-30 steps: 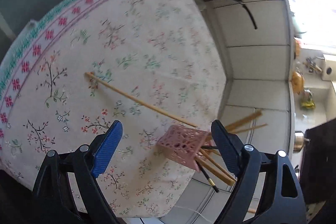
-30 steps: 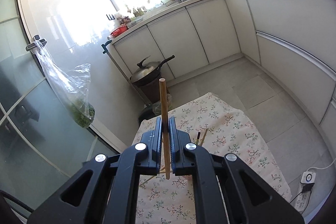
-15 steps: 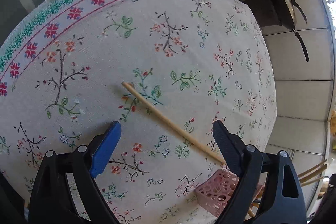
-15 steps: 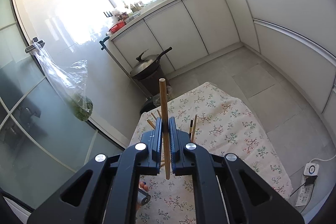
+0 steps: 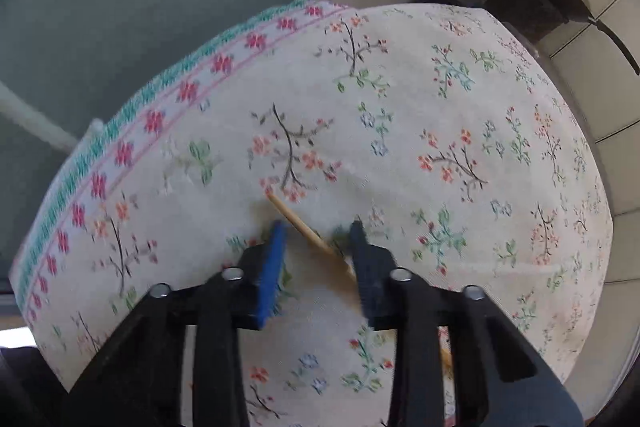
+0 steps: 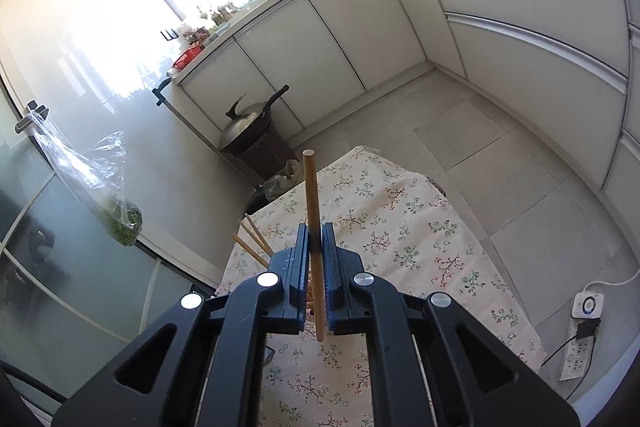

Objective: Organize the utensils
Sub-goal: 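Move the left tool to the last chopstick while the right tool holds its chopstick, then close the left tool on the last wooden chopstick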

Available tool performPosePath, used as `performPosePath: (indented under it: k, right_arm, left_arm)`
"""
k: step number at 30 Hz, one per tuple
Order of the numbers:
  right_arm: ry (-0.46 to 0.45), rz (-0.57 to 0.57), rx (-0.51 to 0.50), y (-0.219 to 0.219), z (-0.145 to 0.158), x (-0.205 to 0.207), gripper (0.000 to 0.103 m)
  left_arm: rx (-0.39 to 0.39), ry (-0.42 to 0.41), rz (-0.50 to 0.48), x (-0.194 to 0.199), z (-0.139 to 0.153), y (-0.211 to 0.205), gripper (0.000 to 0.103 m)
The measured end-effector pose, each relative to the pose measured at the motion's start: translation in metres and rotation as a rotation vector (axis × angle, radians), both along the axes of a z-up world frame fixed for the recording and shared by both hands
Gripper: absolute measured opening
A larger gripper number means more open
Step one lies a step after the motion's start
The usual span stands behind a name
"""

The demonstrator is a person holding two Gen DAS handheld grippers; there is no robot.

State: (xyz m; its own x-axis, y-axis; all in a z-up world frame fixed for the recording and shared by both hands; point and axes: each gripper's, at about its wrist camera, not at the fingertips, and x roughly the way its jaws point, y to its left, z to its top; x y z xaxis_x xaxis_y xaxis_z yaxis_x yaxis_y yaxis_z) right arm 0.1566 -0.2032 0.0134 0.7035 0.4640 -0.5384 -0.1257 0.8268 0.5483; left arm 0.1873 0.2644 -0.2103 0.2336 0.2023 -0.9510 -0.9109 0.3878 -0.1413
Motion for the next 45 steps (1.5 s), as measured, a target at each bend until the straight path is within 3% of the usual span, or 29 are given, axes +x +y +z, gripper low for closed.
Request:
performPosePath:
  k: [7,10,15,22,27,30,31,32,33,34,39,41,45]
  right_arm:
    - [0.031,0.004,0.028,-0.004,-0.009,0.001,0.007]
    - [0.012,0.004,0.025,-0.003,-0.005,0.0,0.007]
    - [-0.015,0.033,0.05,0.006,0.001,-0.003,0.007]
    - [-0.013,0.078,0.075,0.014,0.003,-0.018,0.007]
    - [-0.006,0.113,0.076,0.017,0.004,-0.036,0.007]
    - [-0.002,0.128,0.079,0.017,0.005,-0.047,0.007]
    - [0.002,0.132,0.084,0.016,0.005,-0.051,0.007]
    - [0.005,0.135,0.092,0.015,0.005,-0.054,0.007]
    - [0.006,0.136,0.098,0.015,0.006,-0.057,0.007]
    - [0.005,0.132,0.1,0.014,0.006,-0.062,0.007]
    - [-0.006,0.104,0.061,0.008,0.009,-0.073,0.007]
    - [-0.027,0.086,0.05,0.004,0.01,-0.07,0.007]
    - [-0.03,0.071,0.032,0.005,0.001,-0.054,0.007]
  left_arm:
    - [0.099,-0.056,-0.134,-0.003,0.008,0.06,0.006]
    - [0.1,-0.155,-0.297,-0.006,0.023,0.073,0.005]
    - [0.138,-0.318,-0.552,-0.025,0.085,0.046,0.005]
    - [0.143,-0.466,-0.73,-0.083,0.157,-0.014,0.005]
    - [0.147,-0.481,-0.822,-0.096,0.162,-0.043,0.005]
    - [0.178,-0.443,-0.834,-0.103,0.159,-0.045,0.006]
    - [0.171,-0.388,-0.825,-0.096,0.152,-0.042,0.012]
    - [0.156,-0.316,-0.82,-0.088,0.144,-0.039,0.026]
    - [0.146,-0.229,-0.8,-0.078,0.129,-0.033,0.065]
    - [0.161,-0.151,-0.748,-0.069,0.113,-0.025,0.073]
    - [0.179,0.059,-0.598,-0.019,0.042,0.014,0.071]
    - [0.135,0.085,-0.575,0.002,0.02,0.028,0.071]
    - [0.139,0.158,-0.547,0.031,-0.013,0.044,0.07]
